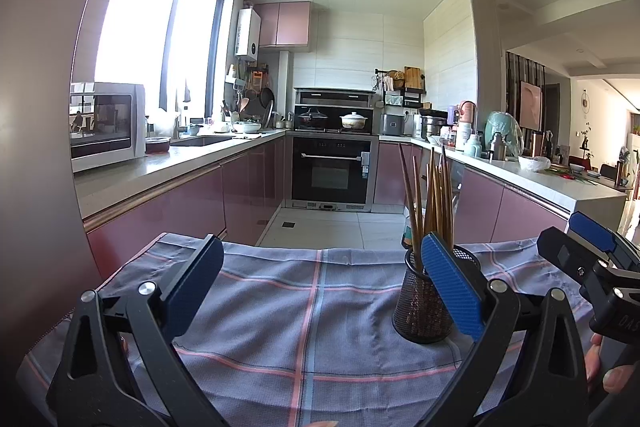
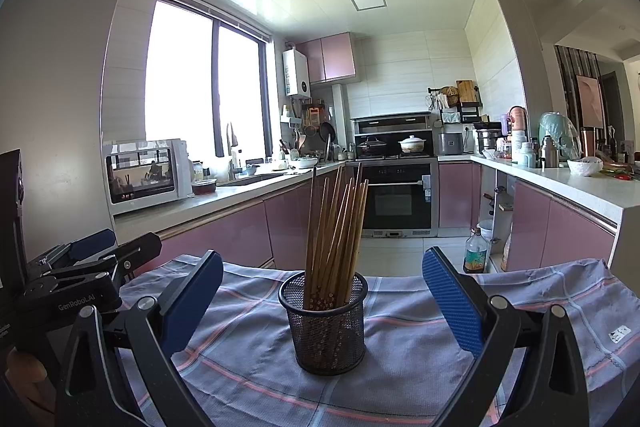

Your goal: Organize utensils

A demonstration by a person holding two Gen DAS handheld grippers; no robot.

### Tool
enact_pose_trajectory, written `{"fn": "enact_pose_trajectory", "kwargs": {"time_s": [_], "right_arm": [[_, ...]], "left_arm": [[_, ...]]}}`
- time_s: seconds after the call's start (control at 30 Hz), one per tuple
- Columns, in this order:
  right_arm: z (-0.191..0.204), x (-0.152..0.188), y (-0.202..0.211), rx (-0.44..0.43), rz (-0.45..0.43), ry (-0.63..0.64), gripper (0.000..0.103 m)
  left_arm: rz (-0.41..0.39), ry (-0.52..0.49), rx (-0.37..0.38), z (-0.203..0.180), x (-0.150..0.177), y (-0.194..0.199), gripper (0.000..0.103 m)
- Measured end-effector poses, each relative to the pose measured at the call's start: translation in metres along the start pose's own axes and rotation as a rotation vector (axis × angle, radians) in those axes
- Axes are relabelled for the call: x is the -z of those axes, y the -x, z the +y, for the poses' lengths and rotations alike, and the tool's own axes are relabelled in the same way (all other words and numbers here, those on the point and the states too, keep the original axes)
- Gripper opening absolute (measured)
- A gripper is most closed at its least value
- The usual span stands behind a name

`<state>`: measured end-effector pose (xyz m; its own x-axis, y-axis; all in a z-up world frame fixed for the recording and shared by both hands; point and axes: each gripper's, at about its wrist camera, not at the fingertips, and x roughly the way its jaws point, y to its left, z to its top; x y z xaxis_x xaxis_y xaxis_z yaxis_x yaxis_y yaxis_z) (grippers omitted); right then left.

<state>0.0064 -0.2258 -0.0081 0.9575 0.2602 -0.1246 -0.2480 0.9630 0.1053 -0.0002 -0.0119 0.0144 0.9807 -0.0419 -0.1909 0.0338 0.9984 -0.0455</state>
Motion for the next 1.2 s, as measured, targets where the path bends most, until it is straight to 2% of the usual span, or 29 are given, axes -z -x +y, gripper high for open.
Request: {"fn": "enact_pose_trajectory", "kwargs": {"time_s": [1.2], "right_arm": [[-0.0029,-0.0010,-0.0035,-0.002,0.004,-0.011,0.096]], "left_arm": [[0.003,-0.001,0.000,0.0004,-0.0009,-0.0006,0.097]]}}
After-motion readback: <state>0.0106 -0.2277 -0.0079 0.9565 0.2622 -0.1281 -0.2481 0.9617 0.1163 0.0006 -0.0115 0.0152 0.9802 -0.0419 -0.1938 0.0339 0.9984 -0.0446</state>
